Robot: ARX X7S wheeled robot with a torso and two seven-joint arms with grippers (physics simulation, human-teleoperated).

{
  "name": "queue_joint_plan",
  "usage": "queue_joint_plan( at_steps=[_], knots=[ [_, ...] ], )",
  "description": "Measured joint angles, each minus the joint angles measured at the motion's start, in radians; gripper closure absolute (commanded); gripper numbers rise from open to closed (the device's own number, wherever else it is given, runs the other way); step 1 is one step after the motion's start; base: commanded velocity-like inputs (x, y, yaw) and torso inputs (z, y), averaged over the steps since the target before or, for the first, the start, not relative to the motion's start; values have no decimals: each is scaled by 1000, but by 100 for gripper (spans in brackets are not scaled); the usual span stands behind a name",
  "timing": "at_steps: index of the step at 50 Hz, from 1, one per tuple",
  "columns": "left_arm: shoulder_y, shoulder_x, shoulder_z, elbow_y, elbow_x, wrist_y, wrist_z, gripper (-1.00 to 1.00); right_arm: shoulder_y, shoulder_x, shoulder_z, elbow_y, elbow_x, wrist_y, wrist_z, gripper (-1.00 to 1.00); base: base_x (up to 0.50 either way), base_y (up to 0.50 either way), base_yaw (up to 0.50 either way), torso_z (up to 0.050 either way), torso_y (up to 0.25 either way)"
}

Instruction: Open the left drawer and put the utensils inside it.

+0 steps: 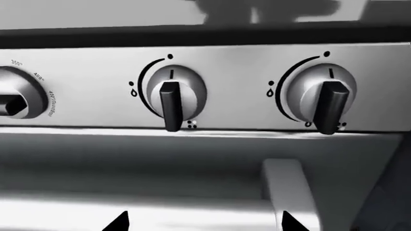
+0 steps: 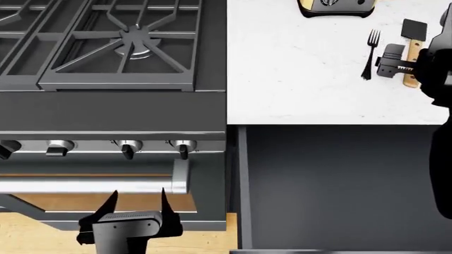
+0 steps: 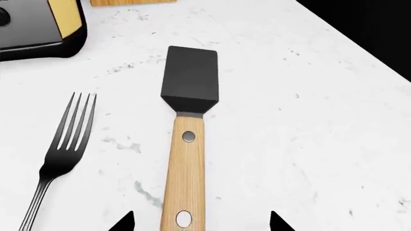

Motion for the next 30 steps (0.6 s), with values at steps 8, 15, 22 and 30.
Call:
queue_joint_plan(
  at_steps=[8,15,22,30],
  knots=[
    [22,77,-87,6,67,-37,87,-100,4,-10,4,-8,-3,25,30,-100,0,0,0,0,0],
    [28,105,-117,5,90,-51,117,-100,8,-21,2,-18,-9,50,58,-100,0,0,0,0,0],
    [32,115,-129,4,98,-56,128,-100,8,-31,-2,-29,-15,69,80,-100,0,0,0,0,-2],
    [30,116,-128,4,102,-67,124,-100,28,-38,-10,-69,-20,90,86,-100,2,0,0,0,-174]
  ],
)
